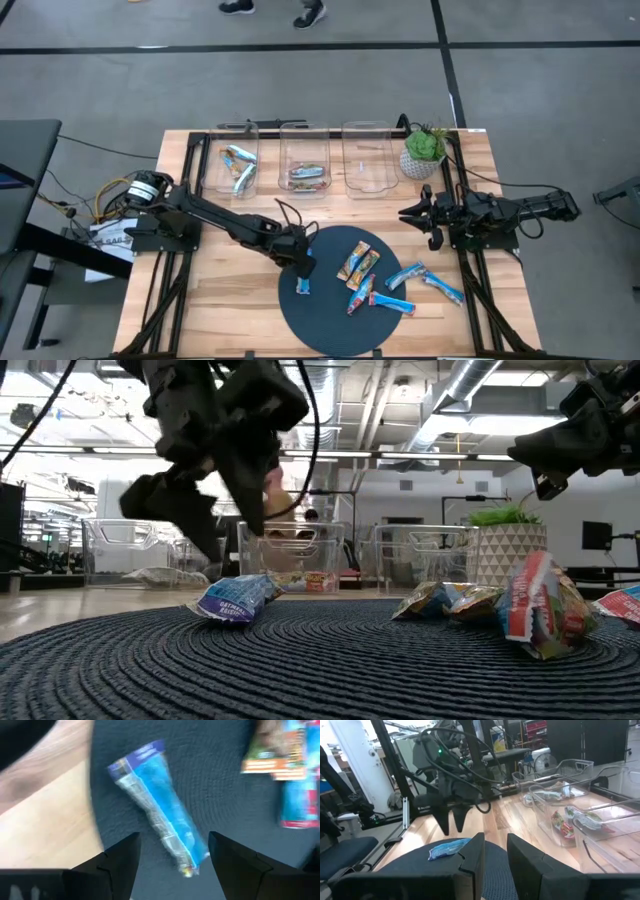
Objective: Pick and place Granola Bars by type
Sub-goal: Put the blue granola bar into the right transparent bin
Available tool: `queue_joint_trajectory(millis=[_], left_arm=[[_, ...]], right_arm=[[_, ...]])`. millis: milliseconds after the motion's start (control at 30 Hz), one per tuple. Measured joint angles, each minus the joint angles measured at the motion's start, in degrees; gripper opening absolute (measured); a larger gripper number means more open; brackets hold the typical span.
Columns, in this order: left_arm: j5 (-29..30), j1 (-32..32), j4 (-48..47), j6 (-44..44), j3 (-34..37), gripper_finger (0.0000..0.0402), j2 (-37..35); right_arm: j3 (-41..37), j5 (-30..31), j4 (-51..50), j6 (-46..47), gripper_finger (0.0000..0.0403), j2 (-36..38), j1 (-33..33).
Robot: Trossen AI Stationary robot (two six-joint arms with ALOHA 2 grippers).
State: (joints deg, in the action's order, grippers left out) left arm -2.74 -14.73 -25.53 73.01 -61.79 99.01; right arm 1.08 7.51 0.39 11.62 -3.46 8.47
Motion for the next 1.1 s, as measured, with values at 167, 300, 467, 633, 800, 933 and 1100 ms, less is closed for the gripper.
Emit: queue_joint_trajectory(millis=[167, 300, 467, 633, 800, 933, 1100], left_arm=[[-1.07, 0.46, 0.54, 0.24, -2.10, 0.0227, 3.39], [-1.18, 0.85, 0.33, 0.34, -2.51, 0.0227, 4.36], [-1.01, 1.19, -0.02, 0.72, -3.12, 0.0226, 5.65], [-1.37, 1.15, -1.04, 0.78, -5.45, 0.0226, 8.84], [-1.49, 1.21, -0.57, 0.77, -6.04, 0.0226, 10.15], [-1.47, 1.28, -1.23, 0.66, -6.06, 0.0226, 10.19], [-1.79, 1.34, -1.43, 0.68, -6.06, 0.0226, 10.20]], right_arm=[[0.02, -0.01, -0.11, -0.02, 0.0077, -0.07, 0.01], [0.02, 0.00, -0.03, -0.02, 0.0077, -0.33, 0.02], [0.02, 0.00, 0.00, -0.02, 0.0077, -0.25, 0.00], [0.02, 0.00, -0.01, 0.00, 0.0077, -0.33, 0.00], [0.02, -0.02, -0.04, -0.01, 0.0077, -0.18, 0.01], [0.02, 0.00, 0.07, -0.02, 0.0077, -0.60, 0.01], [0.02, -0.02, 0.02, -0.01, 0.0077, -0.97, 0.02]])
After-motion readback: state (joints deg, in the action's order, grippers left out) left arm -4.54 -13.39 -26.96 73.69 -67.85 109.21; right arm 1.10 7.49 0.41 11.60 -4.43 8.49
